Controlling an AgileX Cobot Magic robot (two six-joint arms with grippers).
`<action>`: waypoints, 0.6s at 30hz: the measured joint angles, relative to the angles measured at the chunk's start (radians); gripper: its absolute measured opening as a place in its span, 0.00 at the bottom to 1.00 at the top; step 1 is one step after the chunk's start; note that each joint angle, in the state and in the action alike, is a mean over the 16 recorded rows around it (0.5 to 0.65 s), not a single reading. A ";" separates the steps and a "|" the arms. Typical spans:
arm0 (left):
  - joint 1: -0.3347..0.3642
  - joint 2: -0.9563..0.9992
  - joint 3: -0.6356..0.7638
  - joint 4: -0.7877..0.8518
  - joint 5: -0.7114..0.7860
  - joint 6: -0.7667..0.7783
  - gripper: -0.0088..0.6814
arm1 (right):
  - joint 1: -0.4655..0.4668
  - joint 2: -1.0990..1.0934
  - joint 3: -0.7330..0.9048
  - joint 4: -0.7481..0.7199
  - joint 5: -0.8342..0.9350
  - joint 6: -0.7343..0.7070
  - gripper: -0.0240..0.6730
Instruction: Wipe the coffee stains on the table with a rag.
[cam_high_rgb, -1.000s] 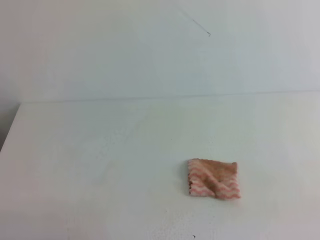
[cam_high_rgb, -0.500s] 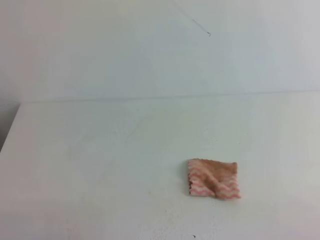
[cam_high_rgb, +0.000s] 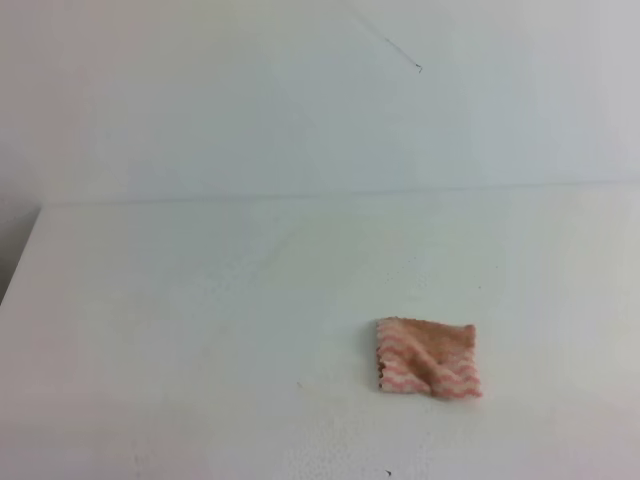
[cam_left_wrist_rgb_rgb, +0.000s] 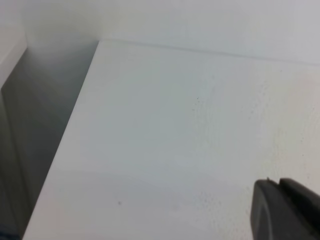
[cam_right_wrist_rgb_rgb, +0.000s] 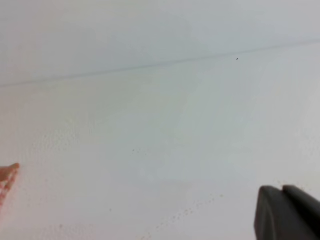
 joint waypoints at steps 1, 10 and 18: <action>0.000 0.000 0.000 0.000 0.000 0.000 0.01 | 0.000 0.000 0.000 0.000 0.000 0.000 0.03; 0.000 0.000 -0.003 0.000 0.000 0.000 0.01 | 0.000 0.001 0.000 -0.001 -0.002 -0.077 0.03; 0.000 0.000 0.003 0.001 0.000 0.000 0.01 | 0.000 0.002 0.000 0.000 -0.002 -0.162 0.03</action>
